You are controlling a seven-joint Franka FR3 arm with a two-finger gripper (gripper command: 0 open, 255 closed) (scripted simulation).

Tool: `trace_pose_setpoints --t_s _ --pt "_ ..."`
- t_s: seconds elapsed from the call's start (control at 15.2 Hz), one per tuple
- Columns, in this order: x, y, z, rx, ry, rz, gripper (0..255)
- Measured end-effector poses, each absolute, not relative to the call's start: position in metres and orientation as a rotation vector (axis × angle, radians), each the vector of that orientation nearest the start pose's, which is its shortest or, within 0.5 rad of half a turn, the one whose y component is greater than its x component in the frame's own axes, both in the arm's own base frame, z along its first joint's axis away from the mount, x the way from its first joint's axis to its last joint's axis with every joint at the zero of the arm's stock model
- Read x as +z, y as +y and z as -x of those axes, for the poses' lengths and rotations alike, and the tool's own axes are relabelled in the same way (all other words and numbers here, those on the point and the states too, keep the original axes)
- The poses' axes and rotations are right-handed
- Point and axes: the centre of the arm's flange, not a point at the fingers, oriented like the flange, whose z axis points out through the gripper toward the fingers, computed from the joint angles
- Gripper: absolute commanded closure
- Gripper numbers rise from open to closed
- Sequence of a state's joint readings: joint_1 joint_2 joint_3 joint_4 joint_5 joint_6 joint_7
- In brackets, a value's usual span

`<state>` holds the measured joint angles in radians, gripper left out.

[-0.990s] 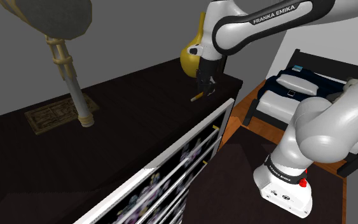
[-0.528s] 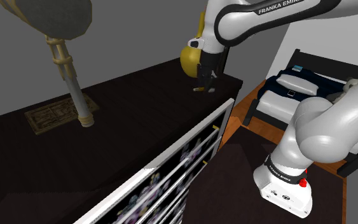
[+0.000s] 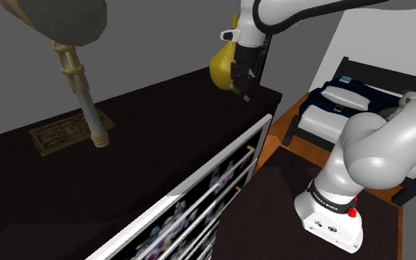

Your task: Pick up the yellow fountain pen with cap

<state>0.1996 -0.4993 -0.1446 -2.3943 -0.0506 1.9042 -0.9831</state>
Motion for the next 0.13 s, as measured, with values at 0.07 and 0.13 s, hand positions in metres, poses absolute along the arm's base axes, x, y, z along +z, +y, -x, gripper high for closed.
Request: trace_pose_setpoints --t_s 0.07,0.13 --pt "0.5020 0.0136 -0.4008 -0.022 -1.595 2.687 255" --pt "0.5057 0.0141 -0.4011 -0.022 -1.595 2.687 255"
